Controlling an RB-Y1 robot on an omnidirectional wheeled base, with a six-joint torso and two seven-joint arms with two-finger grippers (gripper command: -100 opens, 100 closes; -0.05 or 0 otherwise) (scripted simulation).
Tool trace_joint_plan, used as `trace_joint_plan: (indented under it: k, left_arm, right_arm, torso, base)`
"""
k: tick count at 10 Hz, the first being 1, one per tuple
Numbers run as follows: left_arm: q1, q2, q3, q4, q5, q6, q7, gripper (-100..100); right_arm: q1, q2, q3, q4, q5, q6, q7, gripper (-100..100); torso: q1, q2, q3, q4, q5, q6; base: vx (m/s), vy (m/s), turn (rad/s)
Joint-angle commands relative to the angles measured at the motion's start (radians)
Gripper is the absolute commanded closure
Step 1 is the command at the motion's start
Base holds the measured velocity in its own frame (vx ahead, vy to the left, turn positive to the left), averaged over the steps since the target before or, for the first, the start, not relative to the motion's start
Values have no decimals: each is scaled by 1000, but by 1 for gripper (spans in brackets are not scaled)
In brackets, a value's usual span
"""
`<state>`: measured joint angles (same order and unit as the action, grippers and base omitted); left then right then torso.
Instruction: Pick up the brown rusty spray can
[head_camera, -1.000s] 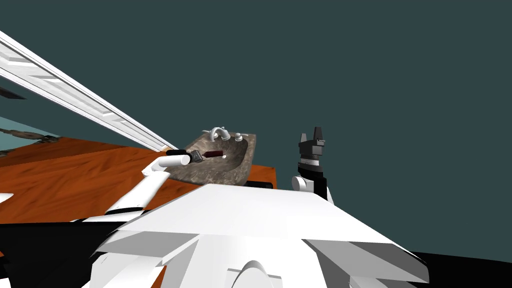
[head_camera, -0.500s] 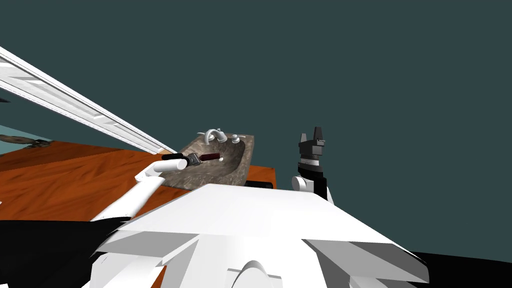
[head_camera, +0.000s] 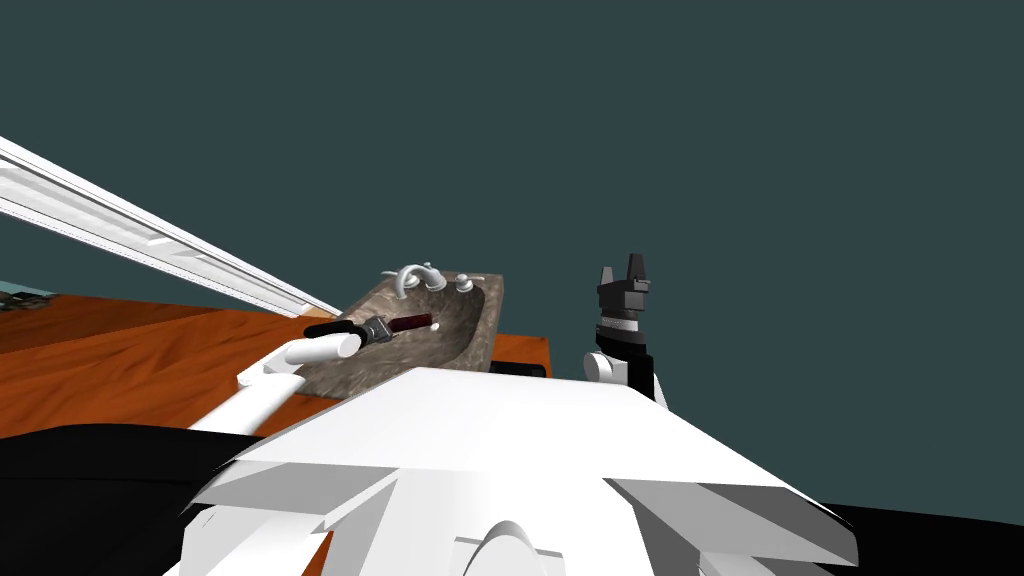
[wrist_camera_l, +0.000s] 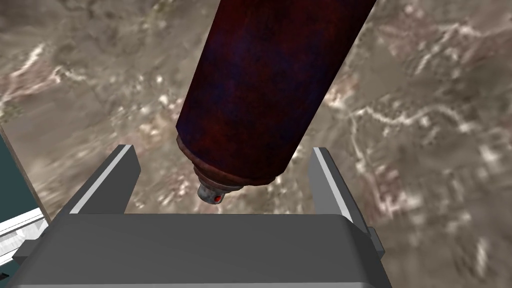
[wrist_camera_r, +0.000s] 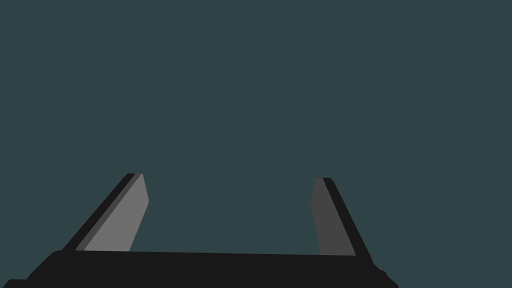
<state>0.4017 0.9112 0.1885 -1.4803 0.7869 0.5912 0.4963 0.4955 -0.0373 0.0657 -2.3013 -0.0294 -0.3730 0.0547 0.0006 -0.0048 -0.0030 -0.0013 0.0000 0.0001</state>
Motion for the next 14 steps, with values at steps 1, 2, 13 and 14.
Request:
trace_joint_plan:
  k: [1,2,13,14]
  left_arm:
    - [44,2,-3,1,3,-44,2,-100]
    - [84,28,-8,-12,37,-75,19,-100]
    - [390,105,-25,-50,142,-361,72,-100]
    - [427,105,-25,-50,142,-368,72,-100]
  right_arm:
    - [0,0,0,0,0,0,0,0]
    - [0,0,0,0,0,0,0,0]
    - [0,0,0,0,0,0,0,0]
    - [0,0,0,0,0,0,0,0]
  torso:
    - [0,0,0,0,0,0]
    - [1,2,1,0,0,0]
    - [4,0,0,-1,1,-2]
    - [4,1,0,-1,1,-2]
  base:
    - [43,6,14]
    - [72,4,-120]
    - [64,-3,-51]
    - [36,-1,-8]
